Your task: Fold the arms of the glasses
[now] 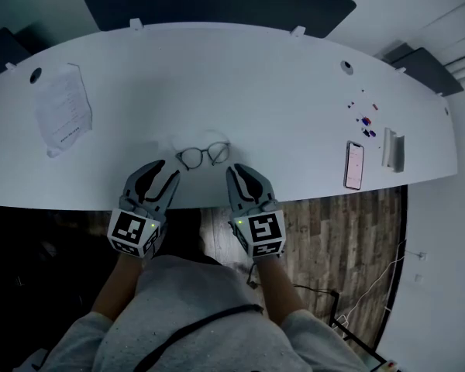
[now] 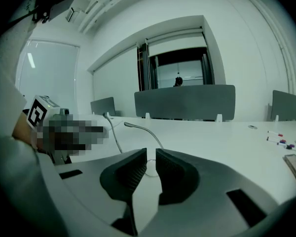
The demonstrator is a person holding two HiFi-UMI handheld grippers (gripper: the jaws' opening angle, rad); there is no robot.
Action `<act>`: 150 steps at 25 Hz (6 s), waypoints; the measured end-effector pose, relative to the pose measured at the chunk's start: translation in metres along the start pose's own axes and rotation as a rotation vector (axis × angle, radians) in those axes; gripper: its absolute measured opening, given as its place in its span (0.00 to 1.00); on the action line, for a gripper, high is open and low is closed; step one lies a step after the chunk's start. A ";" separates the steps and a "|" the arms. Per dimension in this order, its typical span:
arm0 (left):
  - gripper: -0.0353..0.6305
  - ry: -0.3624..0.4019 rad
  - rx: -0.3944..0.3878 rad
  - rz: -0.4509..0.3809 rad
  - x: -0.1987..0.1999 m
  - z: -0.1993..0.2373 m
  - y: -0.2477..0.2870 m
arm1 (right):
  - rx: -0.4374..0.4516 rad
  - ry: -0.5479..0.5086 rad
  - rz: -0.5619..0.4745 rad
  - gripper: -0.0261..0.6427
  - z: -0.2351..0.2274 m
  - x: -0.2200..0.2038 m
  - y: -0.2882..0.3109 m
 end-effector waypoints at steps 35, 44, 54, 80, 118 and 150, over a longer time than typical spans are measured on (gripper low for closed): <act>0.16 0.058 -0.081 0.034 -0.004 0.015 0.055 | 0.099 -0.600 0.119 0.08 -0.011 0.009 0.077; 0.16 0.041 -0.077 0.027 -0.006 0.022 0.049 | 0.129 -0.728 0.167 0.08 0.004 0.007 0.092; 0.16 0.061 -0.086 0.036 -0.017 0.031 0.037 | 0.142 -0.839 0.220 0.08 0.019 0.001 0.106; 0.15 0.196 -0.118 0.034 -0.016 0.035 0.036 | 0.199 -0.937 0.324 0.08 0.032 -0.018 0.127; 0.12 0.329 -0.054 0.053 0.000 0.048 0.038 | 0.389 -0.562 0.329 0.13 -0.030 -0.011 0.114; 0.10 0.380 0.073 0.105 -0.001 0.041 0.046 | 0.272 -0.473 0.318 0.12 -0.017 -0.020 0.098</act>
Point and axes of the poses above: the fingertips, and each gripper's own axes: y forward along the fingers, z to its left, x out of its top, the point moved 6 cm from there along -y, backward along the fingers, and after that the axes turned 3 degrees about x, right-handed, at the moved point
